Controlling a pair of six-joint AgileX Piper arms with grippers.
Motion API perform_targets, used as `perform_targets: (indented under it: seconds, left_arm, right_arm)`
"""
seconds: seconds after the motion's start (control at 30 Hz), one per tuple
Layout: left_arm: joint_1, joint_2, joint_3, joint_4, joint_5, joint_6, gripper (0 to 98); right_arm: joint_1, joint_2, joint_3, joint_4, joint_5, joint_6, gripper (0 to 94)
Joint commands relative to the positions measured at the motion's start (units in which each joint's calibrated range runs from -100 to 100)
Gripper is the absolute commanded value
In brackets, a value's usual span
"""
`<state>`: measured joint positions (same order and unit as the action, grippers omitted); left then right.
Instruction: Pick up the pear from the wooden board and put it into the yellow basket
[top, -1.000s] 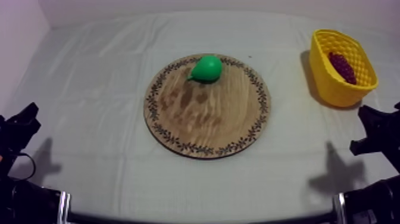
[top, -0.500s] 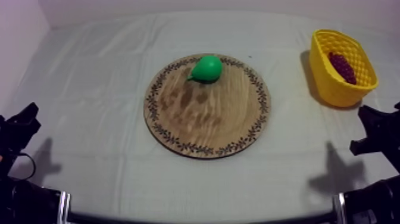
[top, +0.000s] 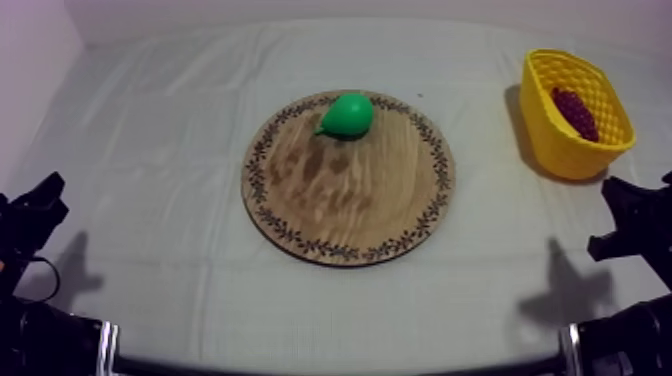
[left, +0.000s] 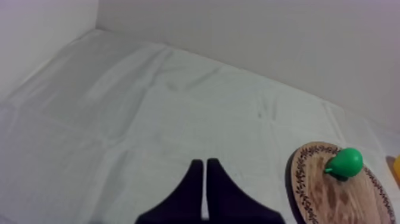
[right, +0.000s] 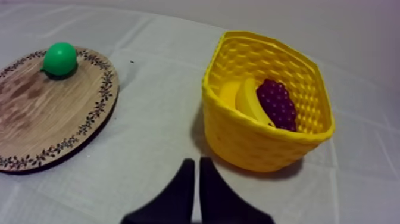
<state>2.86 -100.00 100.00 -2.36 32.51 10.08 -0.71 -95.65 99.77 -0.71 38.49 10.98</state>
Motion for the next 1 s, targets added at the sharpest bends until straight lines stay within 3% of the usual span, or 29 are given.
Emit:
perform_targets:
  seconds: [0.0,0.27,0.53,0.97]
  left_arm:
    - [0.0,0.0,0.0,-0.01,-0.01,0.0,0.1]
    - [0.0,0.0,0.0,-0.01,-0.01,0.0,0.1]
    - [0.0,0.0,0.0,-0.01,-0.01,0.0,0.1]
    - [0.0,0.0,0.0,-0.01,-0.01,0.0,0.1]
  right_arm:
    - [0.0,-0.03,0.01,0.0,-0.02,-0.01,0.7]
    - [-0.71,-0.03,-0.35,-0.23,-0.44,1.95,0.7]
    - [-0.96,2.82,-3.28,-0.96,-4.78,5.07,0.6]
    - [-4.22,24.82,-28.61,-1.99,-2.01,6.01,0.6]
